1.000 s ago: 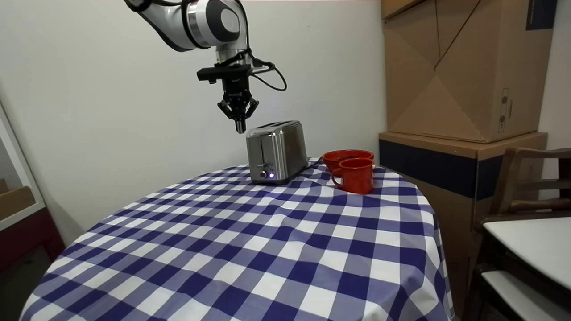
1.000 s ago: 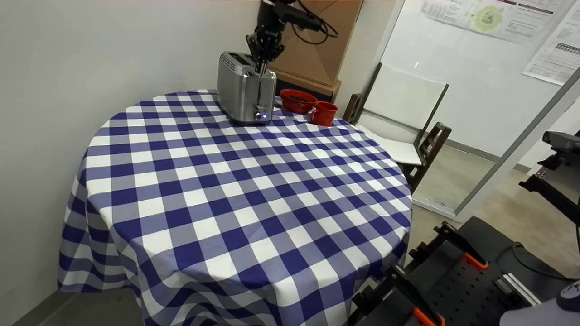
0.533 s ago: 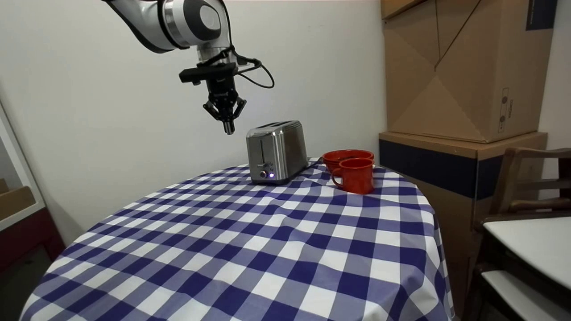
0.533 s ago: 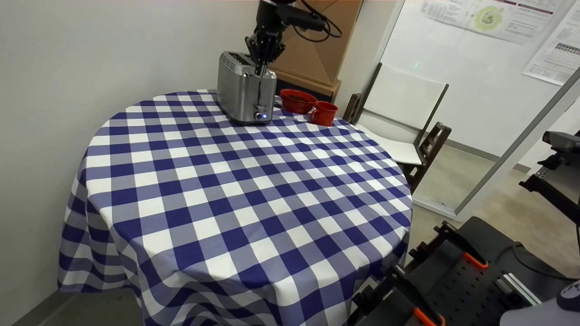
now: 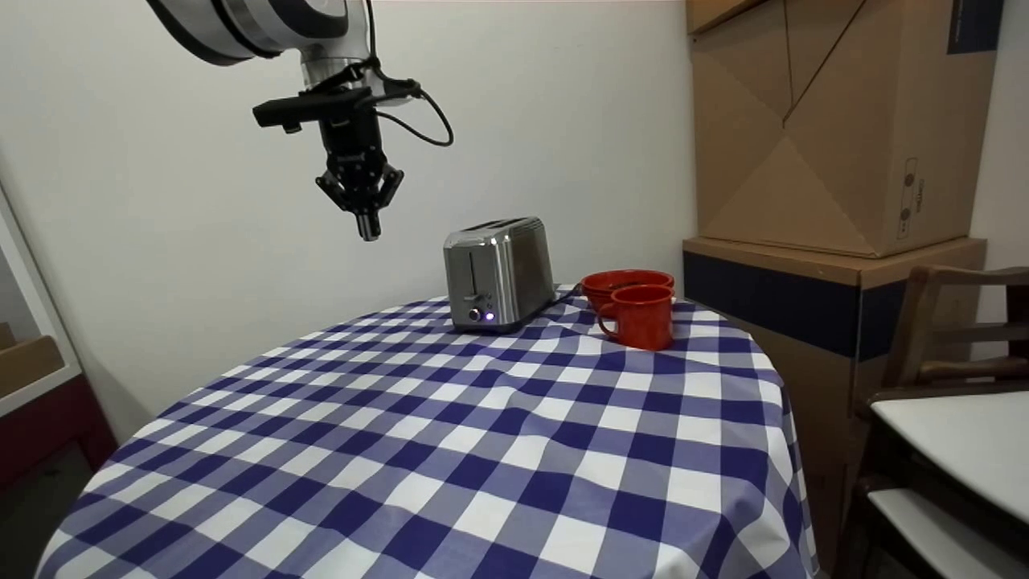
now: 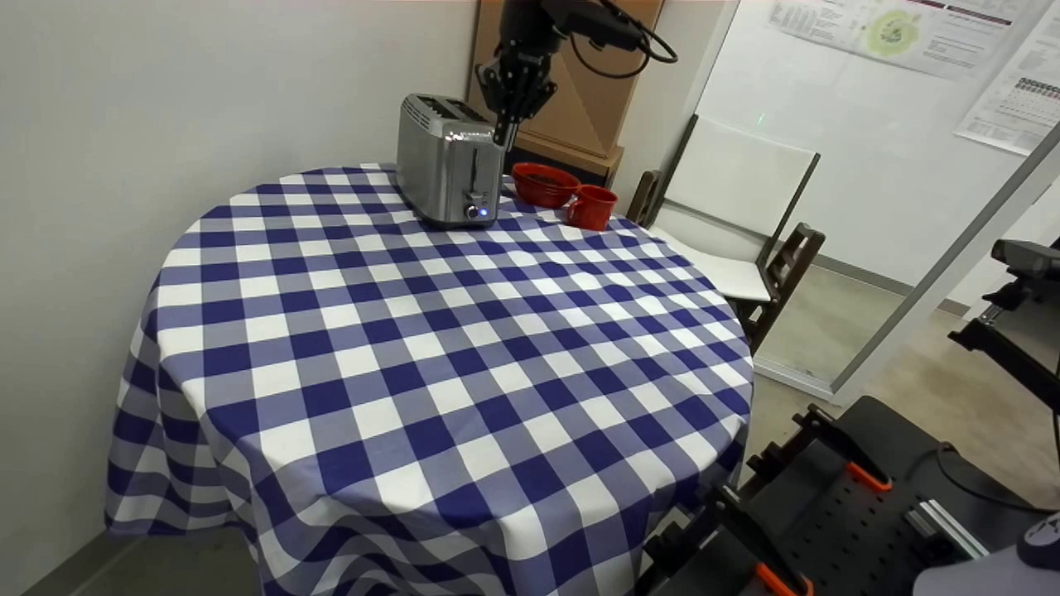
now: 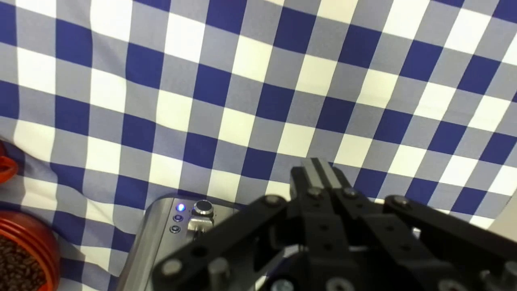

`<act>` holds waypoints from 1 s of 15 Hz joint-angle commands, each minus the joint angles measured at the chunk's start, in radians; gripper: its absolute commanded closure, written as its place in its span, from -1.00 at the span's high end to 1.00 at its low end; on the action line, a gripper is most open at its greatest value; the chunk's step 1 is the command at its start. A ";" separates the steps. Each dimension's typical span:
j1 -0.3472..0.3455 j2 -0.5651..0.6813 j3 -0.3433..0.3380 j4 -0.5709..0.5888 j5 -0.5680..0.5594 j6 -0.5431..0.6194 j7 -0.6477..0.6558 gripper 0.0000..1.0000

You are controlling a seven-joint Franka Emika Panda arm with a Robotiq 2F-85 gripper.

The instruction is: Push the lever of the toaster down

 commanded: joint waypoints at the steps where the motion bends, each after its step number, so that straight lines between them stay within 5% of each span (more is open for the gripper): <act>1: 0.010 -0.181 -0.007 -0.248 -0.016 0.097 0.028 -0.48; 3: 0.009 -0.260 0.000 -0.353 -0.006 0.126 0.025 -0.32; 12: 0.009 -0.662 0.000 -0.774 -0.011 0.179 0.084 0.97; 14: -0.003 -0.721 -0.002 -0.809 -0.021 0.187 0.126 1.00; 15: 0.009 -0.634 -0.002 -0.741 -0.005 0.153 0.081 0.91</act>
